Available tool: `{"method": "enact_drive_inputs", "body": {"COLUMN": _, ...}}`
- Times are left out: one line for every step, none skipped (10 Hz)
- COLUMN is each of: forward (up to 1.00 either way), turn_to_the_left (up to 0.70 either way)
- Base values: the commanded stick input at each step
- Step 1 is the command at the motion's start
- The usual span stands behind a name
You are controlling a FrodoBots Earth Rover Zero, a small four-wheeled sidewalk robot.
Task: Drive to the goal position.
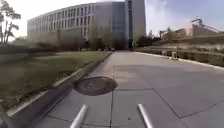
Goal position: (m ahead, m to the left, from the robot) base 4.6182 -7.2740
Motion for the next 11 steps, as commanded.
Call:
{"method": "enact_drive_inputs", "body": {"forward": 0.70, "turn_to_the_left": -0.14}}
{"method": "enact_drive_inputs", "body": {"forward": 0.70, "turn_to_the_left": -0.14}}
{"method": "enact_drive_inputs", "body": {"forward": 0.70, "turn_to_the_left": -0.14}}
{"method": "enact_drive_inputs", "body": {"forward": 0.70, "turn_to_the_left": -0.14}}
{"method": "enact_drive_inputs", "body": {"forward": 0.70, "turn_to_the_left": -0.14}}
{"method": "enact_drive_inputs", "body": {"forward": 0.70, "turn_to_the_left": -0.14}}
{"method": "enact_drive_inputs", "body": {"forward": 0.70, "turn_to_the_left": -0.14}}
{"method": "enact_drive_inputs", "body": {"forward": 0.70, "turn_to_the_left": -0.14}}
{"method": "enact_drive_inputs", "body": {"forward": 0.70, "turn_to_the_left": -0.14}}
{"method": "enact_drive_inputs", "body": {"forward": 0.70, "turn_to_the_left": -0.14}}
{"method": "enact_drive_inputs", "body": {"forward": 0.70, "turn_to_the_left": -0.14}}
